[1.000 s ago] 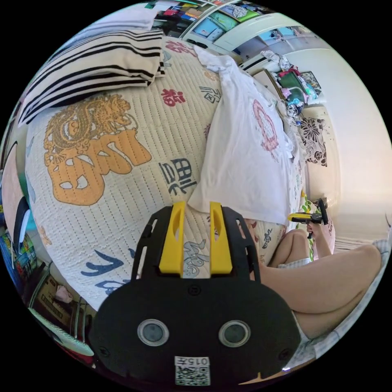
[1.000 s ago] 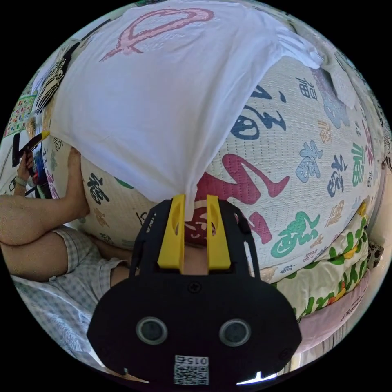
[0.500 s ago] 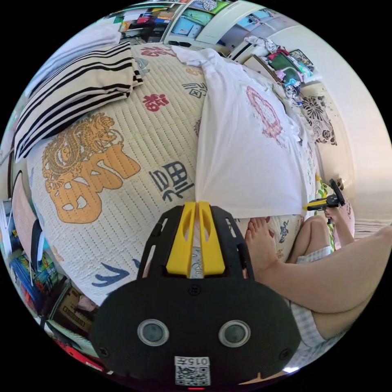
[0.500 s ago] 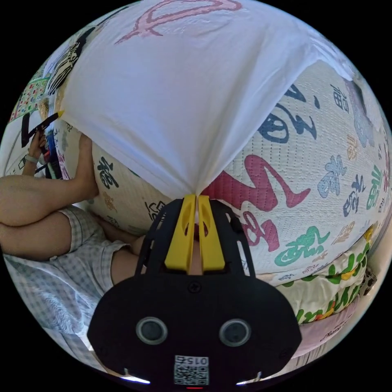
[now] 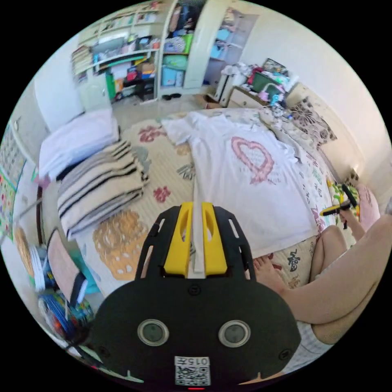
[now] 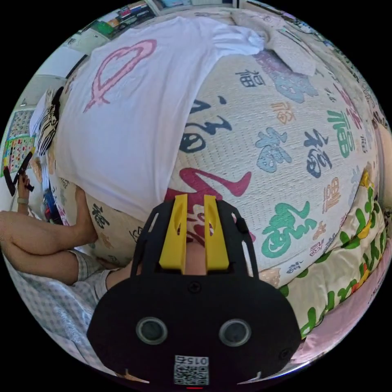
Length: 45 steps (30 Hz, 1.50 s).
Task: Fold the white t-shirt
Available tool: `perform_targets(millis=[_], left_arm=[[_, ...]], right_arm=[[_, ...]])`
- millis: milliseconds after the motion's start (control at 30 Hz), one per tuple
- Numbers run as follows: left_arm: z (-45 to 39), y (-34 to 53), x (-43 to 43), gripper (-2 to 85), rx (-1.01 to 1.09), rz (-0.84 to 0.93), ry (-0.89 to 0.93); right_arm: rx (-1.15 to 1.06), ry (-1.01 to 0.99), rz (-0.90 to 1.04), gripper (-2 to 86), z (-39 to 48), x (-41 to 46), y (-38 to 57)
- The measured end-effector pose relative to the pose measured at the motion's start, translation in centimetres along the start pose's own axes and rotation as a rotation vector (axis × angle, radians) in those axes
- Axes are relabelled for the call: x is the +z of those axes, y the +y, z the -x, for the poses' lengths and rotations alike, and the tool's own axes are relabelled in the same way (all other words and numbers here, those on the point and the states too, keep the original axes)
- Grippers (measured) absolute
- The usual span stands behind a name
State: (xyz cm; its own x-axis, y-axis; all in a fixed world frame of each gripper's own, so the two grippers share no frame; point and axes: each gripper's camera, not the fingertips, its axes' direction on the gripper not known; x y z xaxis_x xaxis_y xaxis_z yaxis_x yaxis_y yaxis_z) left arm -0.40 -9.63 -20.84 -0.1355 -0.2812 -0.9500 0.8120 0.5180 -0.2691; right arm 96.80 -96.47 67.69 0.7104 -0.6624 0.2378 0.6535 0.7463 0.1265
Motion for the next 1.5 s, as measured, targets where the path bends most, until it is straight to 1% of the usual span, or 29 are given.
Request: perform_targets(millis=[33, 67, 100, 133, 167, 200, 233, 267, 300, 333, 367, 400, 433, 500, 600, 733, 800, 867, 900, 933, 1033, 1100, 1167, 1233, 1267, 1333, 1367, 1433, 1500], left_arm=[[-1.6, -1.7, 0.4, 6.3, 0.078, -0.031, 0.014], [-4.9, -5.3, 1.6, 6.4, 0.224, -0.081, 0.075], [-8.4, -8.9, 3.6, 5.7, 0.342, -0.103, 0.165], [-10.2, -10.6, 4.7, 5.0, 0.4, -0.106, 0.221], [-14.0, -14.2, 7.6, 4.0, 0.494, -0.102, 0.335], [-17.9, -17.7, 10.9, 3.4, 0.582, -0.069, 0.459], [-19.9, -19.5, 12.6, 3.6, 0.611, -0.043, 0.51], [-24.0, -22.9, 16.1, 4.0, 0.652, 0.022, 0.576], [-28.3, -25.9, 19.1, 5.1, 0.685, 0.06, 0.598], [-30.4, -27.1, 20.4, 5.6, 0.702, 0.057, 0.605], [-34.3, -29.4, 22.7, 6.4, 0.722, 0.042, 0.614], [-38.1, -31.4, 25.1, 6.9, 0.724, 0.059, 0.613], [-40.0, -32.2, 26.3, 7.0, 0.737, 0.079, 0.601], [-46.7, -34.5, 30.9, 6.4, 0.807, 0.15, 0.439], [-52.7, -35.8, 36.1, 5.8, 0.867, 0.189, 0.331], [-56.7, -37.0, 40.7, 3.6, 0.861, 0.266, 0.319], [-57.9, -37.7, 42.0, 1.0, 0.855, 0.232, 0.258], [-58.3, -38.5, 42.4, 0.4, 0.866, 0.185, 0.221], [-58.3, -39.2, 42.5, 0.3, 0.866, 0.171, 0.221], [-58.2, -39.5, 42.5, 0.3, 0.864, 0.163, 0.227], [-57.3, -41.2, 42.3, 1.2, 0.832, 0.127, 0.295], [-57.5, -41.5, 42.9, 5.4, 0.845, 0.157, 0.405], [-58.7, -41.2, 44.0, 8.8, 0.864, 0.186, 0.388], [-60.3, -40.7, 45.4, 9.0, 0.904, 0.206, 0.335], [-61.0, -40.6, 46.3, 7.6, 0.898, 0.197, 0.277], [-61.5, -40.9, 47.6, 3.5, 0.877, 0.176, 0.206], [-61.6, -41.3, 48.3, 1.3, 0.847, 0.161, 0.177], [-61.2, -42.3, 48.6, 0.3, 0.808, 0.151, 0.205], [-60.1, -43.7, 47.9, -0.3, 0.788, 0.103, 0.244]], right_arm=[[0.022, -0.001, -0.044, 7.0, -0.6, -0.5, -0.1], [0.058, -0.017, -0.117, 7.1, -1.8, -1.3, -0.4], [0.085, -0.049, -0.187, 7.1, -2.9, -2.1, -0.9], [0.098, -0.068, -0.223, 7.2, -3.4, -2.4, -1.2], [0.128, -0.106, -0.294, 7.2, -4.6, -3.0, -1.9], [0.164, -0.133, -0.355, 7.3, -5.8, -3.4, -2.7], [0.182, -0.146, -0.382, 7.3, -6.5, -3.6, -3.1], [0.223, -0.171, -0.426, 7.3, -7.7, -3.7, -3.9], [0.267, -0.205, -0.459, 7.3, -8.9, -3.8, -4.7], [0.283, -0.228, -0.474, 7.4, -9.5, -3.8, -5.0], [0.304, -0.262, -0.505, 7.5, -10.4, -3.9, -5.7], [0.328, -0.277, -0.521, 7.7, -11.4, -3.9, -6.3], [0.338, -0.28, -0.527, 7.8, -11.8, -3.9, -6.6], [0.37, -0.29, -0.541, 8.1, -13.6, -3.9, -7.5], [0.39, -0.344, -0.532, 8.4, -15.7, -3.9, -8.5], [0.334, -0.356, -0.495, 8.2, -16.8, -4.0, -9.9], [0.311, -0.32, -0.492, 6.6, -17.0, -4.3, -10.3], [0.315, -0.331, -0.498, 4.4, -17.3, -4.6, -10.3], [0.293, -0.357, -0.512, 1.9, -17.4, -4.8, -10.2], [0.291, -0.366, -0.518, 1.5, -17.5, -4.9, -10.0], [0.276, -0.354, -0.544, 0.5, -17.4, -5.5, -9.3], [0.284, -0.331, -0.554, 0.6, -17.3, -5.8, -8.8], [0.298, -0.323, -0.572, 1.4, -17.1, -6.0, -8.6], [0.308, -0.306, -0.591, 3.5, -16.9, -6.1, -8.6], [0.315, -0.302, -0.591, 5.7, -16.8, -6.2, -8.7], [0.302, -0.322, -0.563, 6.1, -16.5, -6.2, -9.3], [0.293, -0.327, -0.542, 4.6, -16.3, -6.2, -9.6], [0.283, -0.308, -0.536, 2.3, -16.0, -6.5, -9.8], [0.266, -0.291, -0.582, 0.5, -15.5, -7.6, -9.3]])
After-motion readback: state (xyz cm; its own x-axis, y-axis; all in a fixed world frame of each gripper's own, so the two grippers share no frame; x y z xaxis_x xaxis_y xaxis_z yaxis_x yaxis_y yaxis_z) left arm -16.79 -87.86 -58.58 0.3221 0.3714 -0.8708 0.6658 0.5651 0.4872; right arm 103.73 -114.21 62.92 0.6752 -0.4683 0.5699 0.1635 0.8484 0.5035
